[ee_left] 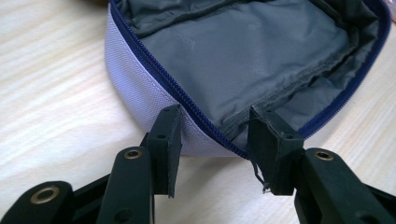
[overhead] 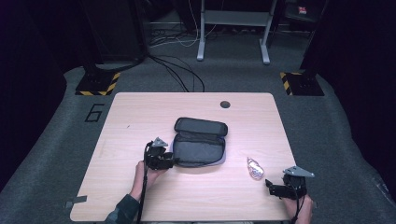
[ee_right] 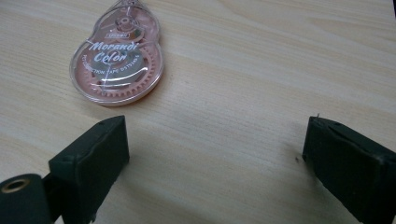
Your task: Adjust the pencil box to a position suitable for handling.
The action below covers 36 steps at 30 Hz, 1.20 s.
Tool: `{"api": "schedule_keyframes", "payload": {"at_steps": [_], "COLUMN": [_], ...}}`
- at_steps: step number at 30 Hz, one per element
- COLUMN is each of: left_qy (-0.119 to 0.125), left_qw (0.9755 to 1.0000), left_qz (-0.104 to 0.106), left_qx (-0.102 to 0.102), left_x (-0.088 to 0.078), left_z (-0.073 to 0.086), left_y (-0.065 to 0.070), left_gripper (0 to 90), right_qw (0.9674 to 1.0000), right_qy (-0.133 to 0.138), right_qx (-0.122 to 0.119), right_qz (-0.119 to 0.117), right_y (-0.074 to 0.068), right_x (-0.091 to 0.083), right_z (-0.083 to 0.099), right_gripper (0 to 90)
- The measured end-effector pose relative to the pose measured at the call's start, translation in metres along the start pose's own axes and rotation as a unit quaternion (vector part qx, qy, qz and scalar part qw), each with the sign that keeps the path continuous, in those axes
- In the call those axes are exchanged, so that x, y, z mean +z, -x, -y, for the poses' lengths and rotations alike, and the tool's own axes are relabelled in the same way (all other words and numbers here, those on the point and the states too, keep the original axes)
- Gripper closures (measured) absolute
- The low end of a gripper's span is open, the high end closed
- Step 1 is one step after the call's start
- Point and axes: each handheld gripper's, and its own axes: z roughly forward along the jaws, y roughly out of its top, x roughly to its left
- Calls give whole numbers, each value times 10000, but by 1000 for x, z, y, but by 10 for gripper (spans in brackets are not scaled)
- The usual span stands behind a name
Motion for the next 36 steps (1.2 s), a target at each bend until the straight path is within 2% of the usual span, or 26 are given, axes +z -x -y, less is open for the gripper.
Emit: {"api": "schedule_keyframes", "payload": {"at_steps": [2, 3, 6, 9, 10, 13, 14, 15, 19, 20, 23, 24, 27, 28, 29, 30, 31, 32, 33, 34, 36], "left_qy": [-10, -33, -25, 16, 99, 73, 110, 146, 121, 45, 24, -70, -91, -147, -147, -171, -171, -231, -231, -290, -218], "left_qw": [10000, 10000, 10000, 9999, 9999, 9998, 9997, 9997, 9992, 9992, 9982, 9980, 9973, 9965, 9965, 9954, 9954, 9942, 9942, 9930, 9924], "left_qz": [22, 46, 6, -45, -73, -129, -187, -199, -360, -380, -574, -579, -691, -788, -788, -913, -913, -1039, -1039, -1131, -1209], "left_qx": [-18, 48, 79, 114, 44, 110, 105, 66, 105, 147, 196, 238, 239, 231, 231, 218, 218, 175, 175, 158, 102], "left_x": [1, 1, 0, -6, -9, -14, -16, -20, -29, -32, -38, -41, -44, -46, -46, -49, -49, -51, -51, -54, -54], "left_z": [1, 1, 1, 1, 2, 4, 6, 9, 17, 18, 26, 28, 34, 40, 40, 47, 47, 54, 54, 60, 64], "left_y": [4, 5, 8, 8, 8, 7, 7, 6, 4, 3, -1, -3, -6, -10, -10, -15, -15, -19, -19, -23, -25], "left_gripper": [548, 547, 527, 437, 412, 305, 305, 246, 169, 157, 148, 146, 131, 130, 129, 120, 118, 115, 110, 102, 102], "right_qw": [10000, 10000, 10000, 10000, 10000, 10000, 10000, 10000, 10000, 10000, 10000, 10000, 10000, 10000, 10000, 10000, 10000, 10000, 10000, 10000, 10000], "right_qy": [-2, 0, 0, -4, 1, 2, -3, -4, -8, -7, 1, 0, 0, -2, -2, 1, 1, -1, -1, 1, 1], "right_qx": [2, -4, 14, 28, 15, 7, 23, 28, 27, 25, 48, 46, 46, 48, 48, 46, 46, 59, 59, 42, 46], "right_qz": [-1, -5, -13, -26, -26, -26, -25, -24, -23, -23, -17, -14, -12, -8, -8, 0, 0, 6, 6, 0, 2], "right_y": [0, 0, 0, 0, 0, 0, 0, 0, 0, 0, 0, 0, 0, 0, 0, -1, -1, -1, -1, 0, -1], "right_x": [0, 0, 0, 0, 0, 0, 0, 0, 0, 0, 0, 0, 0, 0, 0, 0, 0, 0, 0, 0, 0], "right_z": [0, 0, 0, 0, 0, 0, 0, 0, 0, 0, 0, 0, 0, 0, 0, 0, 0, 0, 0, 0, 0], "right_gripper": [68, 68, 70, 71, 71, 70, 70, 70, 71, 71, 71, 71, 71, 71, 71, 70, 70, 70, 70, 70, 70]}}
